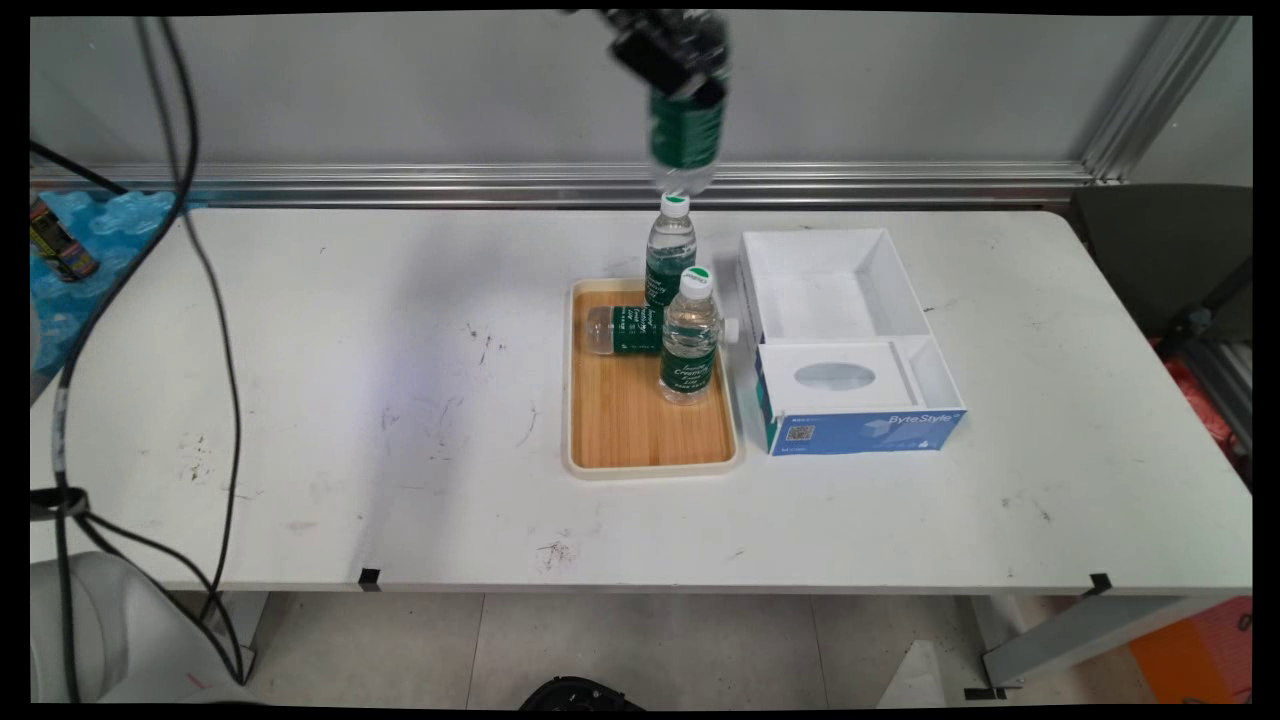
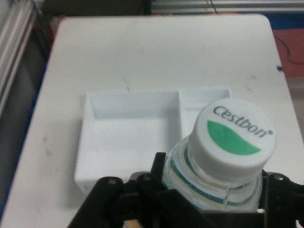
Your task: Place the picked object on the tray
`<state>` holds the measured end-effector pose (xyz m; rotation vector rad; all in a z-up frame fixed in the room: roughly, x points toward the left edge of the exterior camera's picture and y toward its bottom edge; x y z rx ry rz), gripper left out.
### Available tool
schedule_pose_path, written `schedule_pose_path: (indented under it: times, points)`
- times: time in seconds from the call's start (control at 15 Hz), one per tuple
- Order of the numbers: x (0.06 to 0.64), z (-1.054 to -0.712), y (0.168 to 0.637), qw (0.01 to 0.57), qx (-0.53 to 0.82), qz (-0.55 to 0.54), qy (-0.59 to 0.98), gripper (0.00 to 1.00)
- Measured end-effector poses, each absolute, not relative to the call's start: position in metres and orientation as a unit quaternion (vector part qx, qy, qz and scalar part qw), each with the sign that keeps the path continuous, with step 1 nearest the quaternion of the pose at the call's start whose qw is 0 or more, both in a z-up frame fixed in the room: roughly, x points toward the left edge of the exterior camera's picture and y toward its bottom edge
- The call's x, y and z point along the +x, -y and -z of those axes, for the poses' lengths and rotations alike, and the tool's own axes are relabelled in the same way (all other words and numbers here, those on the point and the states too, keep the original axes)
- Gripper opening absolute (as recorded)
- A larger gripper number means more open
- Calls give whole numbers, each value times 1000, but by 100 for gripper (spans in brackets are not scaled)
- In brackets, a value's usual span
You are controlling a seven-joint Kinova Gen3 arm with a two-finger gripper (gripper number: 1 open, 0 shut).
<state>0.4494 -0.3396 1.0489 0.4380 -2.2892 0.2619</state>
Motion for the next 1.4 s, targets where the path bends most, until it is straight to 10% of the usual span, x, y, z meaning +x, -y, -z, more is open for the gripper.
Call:
schedule_pose_path:
  times: [1.4]
  points:
    - [501,-868,277,385,154,-87,906,0]
